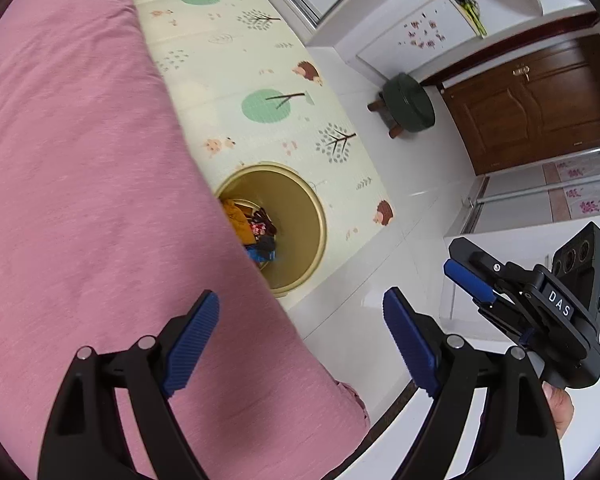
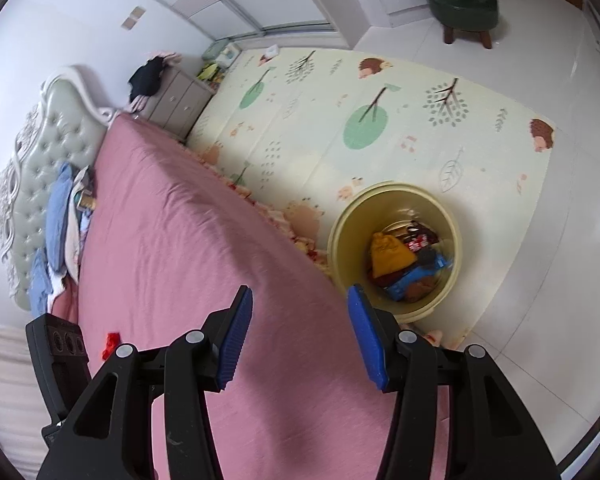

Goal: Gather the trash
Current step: 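Move both tools back toward the snack wrapper and red cloth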

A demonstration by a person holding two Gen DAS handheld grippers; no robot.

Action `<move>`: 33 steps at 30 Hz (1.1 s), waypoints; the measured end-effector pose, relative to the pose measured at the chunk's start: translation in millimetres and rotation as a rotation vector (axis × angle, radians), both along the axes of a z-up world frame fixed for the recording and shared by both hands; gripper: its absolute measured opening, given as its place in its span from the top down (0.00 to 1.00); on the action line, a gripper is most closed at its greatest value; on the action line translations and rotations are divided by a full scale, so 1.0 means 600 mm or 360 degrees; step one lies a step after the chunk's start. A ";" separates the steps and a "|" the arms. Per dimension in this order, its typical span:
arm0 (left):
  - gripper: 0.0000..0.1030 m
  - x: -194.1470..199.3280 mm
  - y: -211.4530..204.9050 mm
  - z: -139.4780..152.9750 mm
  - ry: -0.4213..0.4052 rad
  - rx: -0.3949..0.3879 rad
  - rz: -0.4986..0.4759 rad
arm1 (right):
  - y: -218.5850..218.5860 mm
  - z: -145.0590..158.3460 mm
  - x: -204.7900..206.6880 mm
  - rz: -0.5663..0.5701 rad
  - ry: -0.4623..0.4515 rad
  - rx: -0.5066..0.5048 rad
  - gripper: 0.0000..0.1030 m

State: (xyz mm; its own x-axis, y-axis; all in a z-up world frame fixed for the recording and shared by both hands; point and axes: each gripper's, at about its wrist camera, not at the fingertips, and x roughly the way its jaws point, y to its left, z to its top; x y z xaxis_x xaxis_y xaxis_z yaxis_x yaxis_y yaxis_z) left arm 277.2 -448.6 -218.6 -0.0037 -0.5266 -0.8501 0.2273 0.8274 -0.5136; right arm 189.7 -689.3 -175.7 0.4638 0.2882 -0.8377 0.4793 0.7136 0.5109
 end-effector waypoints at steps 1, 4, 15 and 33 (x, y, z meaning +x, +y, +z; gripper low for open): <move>0.19 -0.003 0.010 0.004 -0.0004 -0.0002 0.0008 | 0.012 0.004 0.002 0.0023 -0.0002 0.0000 0.52; 0.19 -0.014 0.058 0.019 -0.0035 -0.0004 0.0056 | 0.062 0.015 0.011 0.0115 -0.0014 0.0008 0.52; 0.18 -0.090 0.305 0.043 -0.0096 0.0069 0.0356 | 0.310 0.024 0.033 0.0514 0.0002 0.0068 0.52; 0.18 -0.216 0.767 0.019 -0.0055 0.0198 0.1002 | 0.763 0.001 0.037 0.1207 0.0036 0.0100 0.52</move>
